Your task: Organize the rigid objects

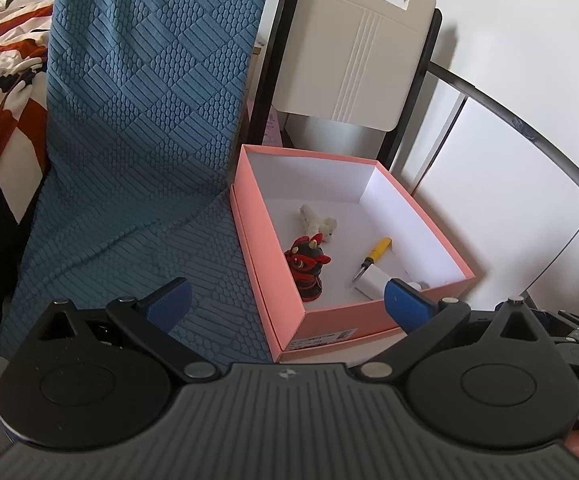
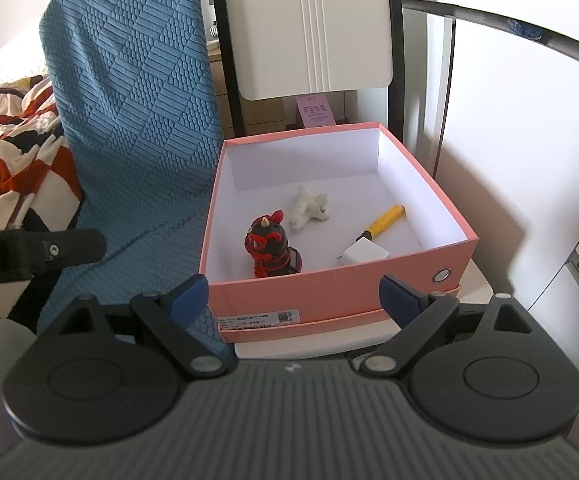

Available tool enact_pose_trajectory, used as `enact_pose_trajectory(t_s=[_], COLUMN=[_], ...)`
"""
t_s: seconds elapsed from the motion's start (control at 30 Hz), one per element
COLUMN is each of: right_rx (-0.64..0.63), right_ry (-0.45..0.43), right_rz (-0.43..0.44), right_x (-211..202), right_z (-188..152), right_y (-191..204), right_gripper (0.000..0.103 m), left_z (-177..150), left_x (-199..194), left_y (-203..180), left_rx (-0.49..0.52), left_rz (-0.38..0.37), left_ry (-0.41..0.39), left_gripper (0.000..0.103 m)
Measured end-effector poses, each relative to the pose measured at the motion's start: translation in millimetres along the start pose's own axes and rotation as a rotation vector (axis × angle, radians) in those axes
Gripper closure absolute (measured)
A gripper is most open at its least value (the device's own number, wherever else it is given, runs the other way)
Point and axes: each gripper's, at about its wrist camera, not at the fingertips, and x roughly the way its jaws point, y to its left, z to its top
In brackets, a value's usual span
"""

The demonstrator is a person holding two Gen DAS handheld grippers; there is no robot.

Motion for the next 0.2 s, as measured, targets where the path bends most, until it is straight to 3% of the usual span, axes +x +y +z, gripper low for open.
enact_pose_trajectory(t_s=[0.2], right_rx=[-0.002], right_ry=[-0.006], right_rz=[-0.002], right_x=[-0.9], right_z=[-0.4], right_y=[0.7], right_gripper=[0.009], left_z=[-0.4], left_x=[-0.8], left_y=[0.4], left_rx=[-0.007], left_rz=[-0.008], left_ry=[-0.001], left_gripper=[0.0])
